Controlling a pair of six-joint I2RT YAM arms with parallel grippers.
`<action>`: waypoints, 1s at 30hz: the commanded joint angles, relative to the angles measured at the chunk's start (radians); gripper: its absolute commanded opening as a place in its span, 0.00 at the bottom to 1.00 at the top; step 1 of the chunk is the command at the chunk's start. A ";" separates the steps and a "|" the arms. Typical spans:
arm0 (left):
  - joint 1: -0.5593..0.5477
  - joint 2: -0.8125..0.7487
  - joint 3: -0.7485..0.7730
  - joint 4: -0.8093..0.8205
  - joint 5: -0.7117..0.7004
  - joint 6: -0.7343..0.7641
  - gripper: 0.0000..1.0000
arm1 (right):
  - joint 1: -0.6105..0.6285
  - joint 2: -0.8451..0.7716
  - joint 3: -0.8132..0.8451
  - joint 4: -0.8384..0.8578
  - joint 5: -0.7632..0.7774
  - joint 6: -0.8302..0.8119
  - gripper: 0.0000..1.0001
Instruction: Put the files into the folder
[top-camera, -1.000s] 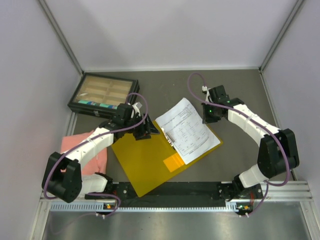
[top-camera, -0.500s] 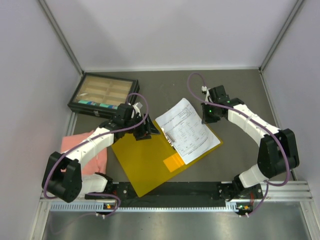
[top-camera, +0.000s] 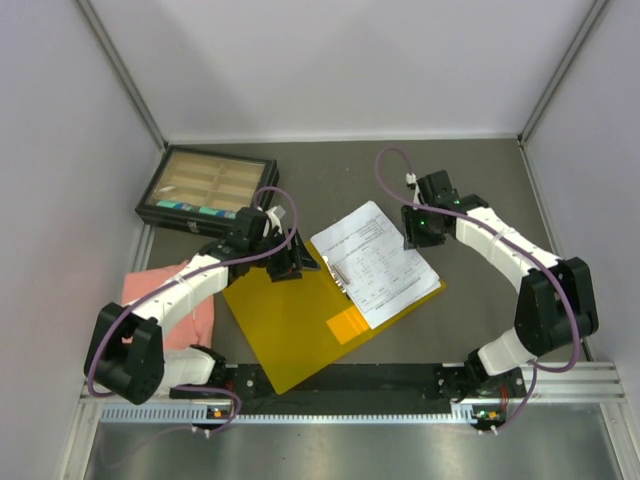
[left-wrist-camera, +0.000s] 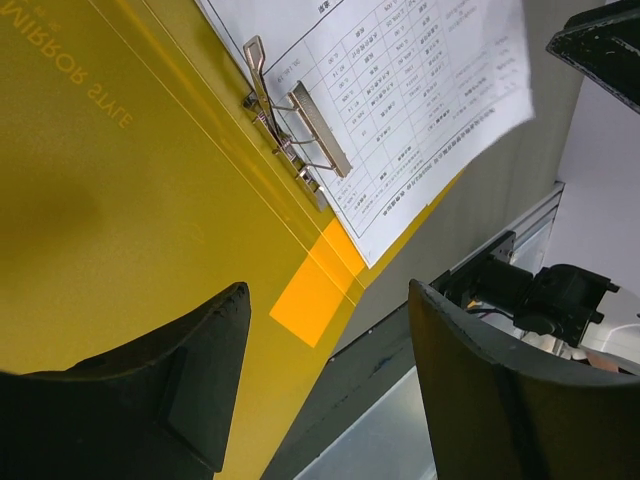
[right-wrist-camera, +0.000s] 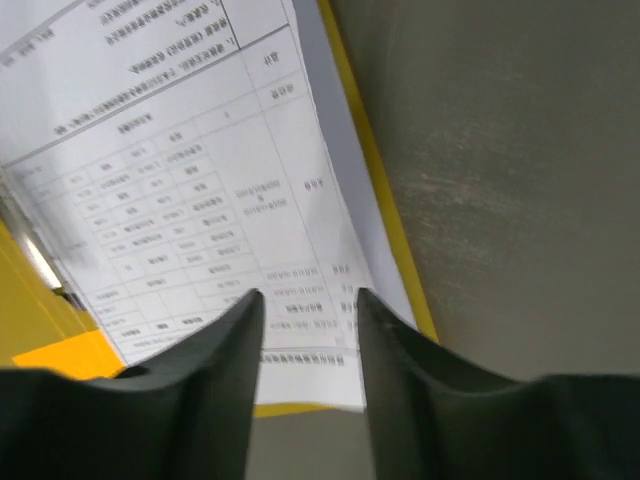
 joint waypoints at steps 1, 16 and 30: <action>-0.004 -0.033 0.057 -0.040 -0.002 0.047 0.69 | -0.005 0.000 0.120 -0.092 0.203 -0.022 0.49; -0.001 -0.176 -0.023 -0.085 -0.071 0.036 0.70 | 0.345 0.164 0.261 0.064 0.148 0.162 0.59; -0.002 -0.292 -0.140 -0.108 -0.143 0.022 0.69 | 0.506 0.481 0.462 0.133 0.134 0.193 0.50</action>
